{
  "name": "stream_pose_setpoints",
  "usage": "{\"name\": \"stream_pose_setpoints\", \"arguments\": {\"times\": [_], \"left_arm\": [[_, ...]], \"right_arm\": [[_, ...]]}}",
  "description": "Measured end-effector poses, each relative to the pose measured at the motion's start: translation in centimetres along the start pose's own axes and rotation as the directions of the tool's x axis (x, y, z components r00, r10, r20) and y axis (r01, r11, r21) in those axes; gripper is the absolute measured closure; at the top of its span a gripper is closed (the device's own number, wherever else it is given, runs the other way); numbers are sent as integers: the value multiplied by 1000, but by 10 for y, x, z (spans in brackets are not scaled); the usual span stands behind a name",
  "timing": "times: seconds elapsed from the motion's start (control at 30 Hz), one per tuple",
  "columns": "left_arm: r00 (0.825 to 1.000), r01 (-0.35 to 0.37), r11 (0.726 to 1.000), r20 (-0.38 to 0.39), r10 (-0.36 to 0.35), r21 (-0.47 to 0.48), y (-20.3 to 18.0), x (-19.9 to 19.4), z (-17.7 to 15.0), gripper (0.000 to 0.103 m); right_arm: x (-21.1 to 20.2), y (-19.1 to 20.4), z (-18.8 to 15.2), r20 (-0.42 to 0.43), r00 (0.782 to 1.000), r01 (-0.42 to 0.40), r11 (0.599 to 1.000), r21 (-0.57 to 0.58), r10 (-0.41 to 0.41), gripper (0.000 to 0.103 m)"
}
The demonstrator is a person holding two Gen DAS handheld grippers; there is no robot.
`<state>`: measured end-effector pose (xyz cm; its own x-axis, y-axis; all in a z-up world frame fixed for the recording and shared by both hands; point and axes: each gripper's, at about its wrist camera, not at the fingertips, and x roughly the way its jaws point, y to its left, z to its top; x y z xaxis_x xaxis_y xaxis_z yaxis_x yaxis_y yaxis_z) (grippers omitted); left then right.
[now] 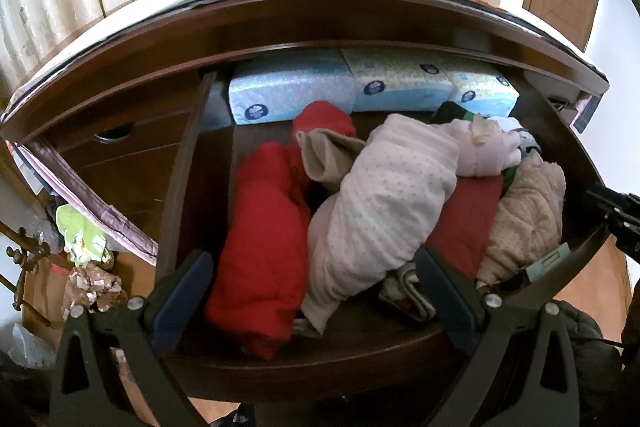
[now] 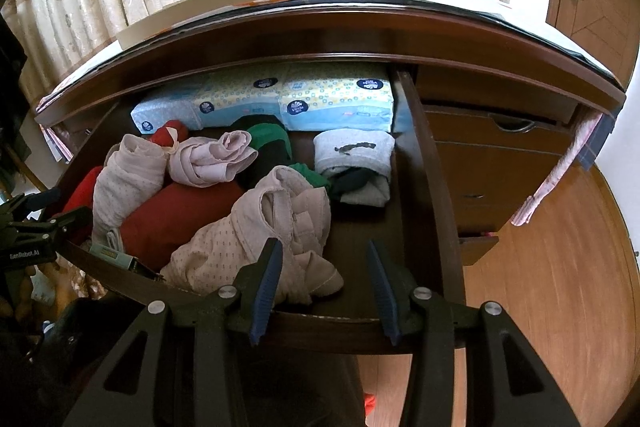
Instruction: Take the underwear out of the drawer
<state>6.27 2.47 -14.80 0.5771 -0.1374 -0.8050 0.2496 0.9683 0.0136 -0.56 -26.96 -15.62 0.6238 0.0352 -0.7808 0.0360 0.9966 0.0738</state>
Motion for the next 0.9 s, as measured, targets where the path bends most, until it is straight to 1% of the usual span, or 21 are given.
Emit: {"name": "stream_pose_setpoints", "arguments": {"times": [0.03,0.1,0.13,0.2,0.23,0.33,0.43,0.5,0.57,0.67,0.77,0.83,0.9], "left_arm": [[1000,-7,1000,-3,7,15,-1,-1,1,0],[999,-32,997,23,31,64,-4,-8,4,0],[997,-56,993,58,50,100,-6,-15,8,0],[991,-85,987,114,69,139,-9,-25,14,0],[988,-86,984,139,64,158,-10,-30,19,0],[987,-75,982,153,48,173,-10,-30,32,0],[992,-62,985,115,44,158,-9,-16,48,0],[997,-21,990,70,11,140,-7,-7,55,0],[999,27,991,40,-32,129,-5,-3,58,0],[996,84,986,1,-85,143,-7,0,56,0],[989,144,974,-57,-136,178,-14,8,52,0],[986,156,964,-85,-141,214,-22,15,51,0],[985,146,958,-125,-118,247,-30,28,52,1]], "right_arm": [[0,0,1,-3,1000,-3,1000,-2,3,56],[2,-2,5,-24,1000,-12,1000,0,12,56],[3,-2,7,-31,999,-19,1000,5,19,56],[5,-3,15,-38,997,-68,997,21,69,56],[4,-2,20,-30,996,-85,996,24,86,56],[-8,4,43,54,991,-119,993,2,119,56],[-9,12,65,93,984,-147,988,-42,151,55],[-5,18,79,97,980,-169,983,-72,176,55],[5,23,91,61,975,-207,974,-90,213,55],[17,35,102,7,970,-242,961,-136,245,55],[28,47,105,-31,967,-254,952,-172,253,55],[32,52,105,-39,966,-257,948,-186,254,55],[33,53,104,-42,966,-258,948,-186,254,55]]}}
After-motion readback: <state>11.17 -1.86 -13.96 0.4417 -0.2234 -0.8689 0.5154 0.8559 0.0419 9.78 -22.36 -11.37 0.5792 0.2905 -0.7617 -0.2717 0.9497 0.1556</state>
